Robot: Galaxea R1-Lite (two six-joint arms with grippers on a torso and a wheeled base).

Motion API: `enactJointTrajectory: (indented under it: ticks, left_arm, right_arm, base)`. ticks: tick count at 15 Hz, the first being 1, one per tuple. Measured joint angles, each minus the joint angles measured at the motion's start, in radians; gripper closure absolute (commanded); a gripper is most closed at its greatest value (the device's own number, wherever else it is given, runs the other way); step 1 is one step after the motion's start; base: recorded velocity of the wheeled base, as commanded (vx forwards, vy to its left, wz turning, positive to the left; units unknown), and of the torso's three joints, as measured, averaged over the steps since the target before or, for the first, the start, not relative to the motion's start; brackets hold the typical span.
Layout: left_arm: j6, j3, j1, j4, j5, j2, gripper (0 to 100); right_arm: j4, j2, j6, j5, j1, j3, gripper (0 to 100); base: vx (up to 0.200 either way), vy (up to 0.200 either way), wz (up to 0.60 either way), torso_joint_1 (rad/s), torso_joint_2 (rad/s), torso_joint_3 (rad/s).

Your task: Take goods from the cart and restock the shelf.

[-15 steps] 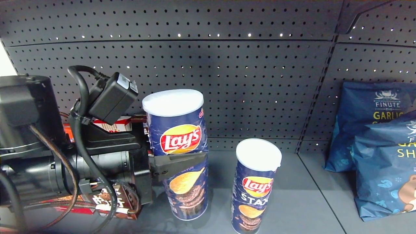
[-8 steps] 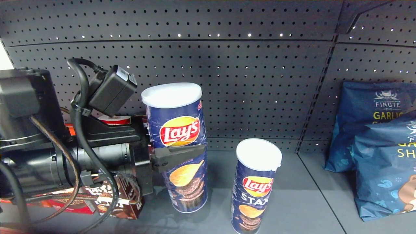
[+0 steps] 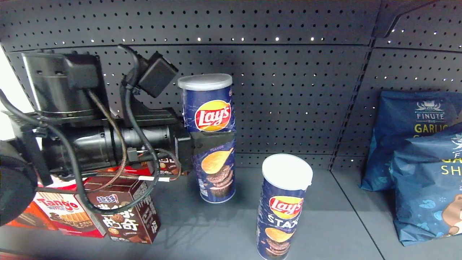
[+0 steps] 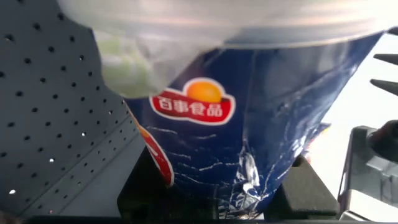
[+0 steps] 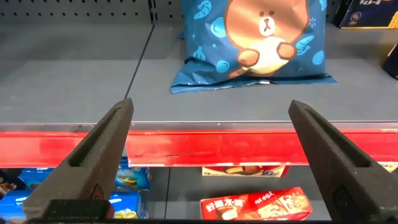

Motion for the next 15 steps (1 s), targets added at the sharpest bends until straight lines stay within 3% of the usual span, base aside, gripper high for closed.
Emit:
enactJointTrajectory:
  ticks: [4,6,15]
  left_arm:
    - [0.077,-0.072,0.017,-0.079,-0.002,0.167,100]
    - [0.094,-0.103,0.022,-0.136,-0.003,0.252,100]
    - [0.091,-0.226,0.015,-0.188,-0.003,0.46,100]
  right_arm:
    - [0.0,0.0,0.0,0.0,-0.001,0.0,0]
    - [0.0,0.001,0.0,0.0,-0.001,0.0,0]
    - [0.0,0.002,0.0,0.0,-0.001,0.0,0]
  base:
    - [0.0,0.0,0.0,0.0,0.0,0.0]
    - [0.0,0.0,0.0,0.0,0.0,0.0]
    - [0.0,0.0,0.0,0.0,0.0,0.0]
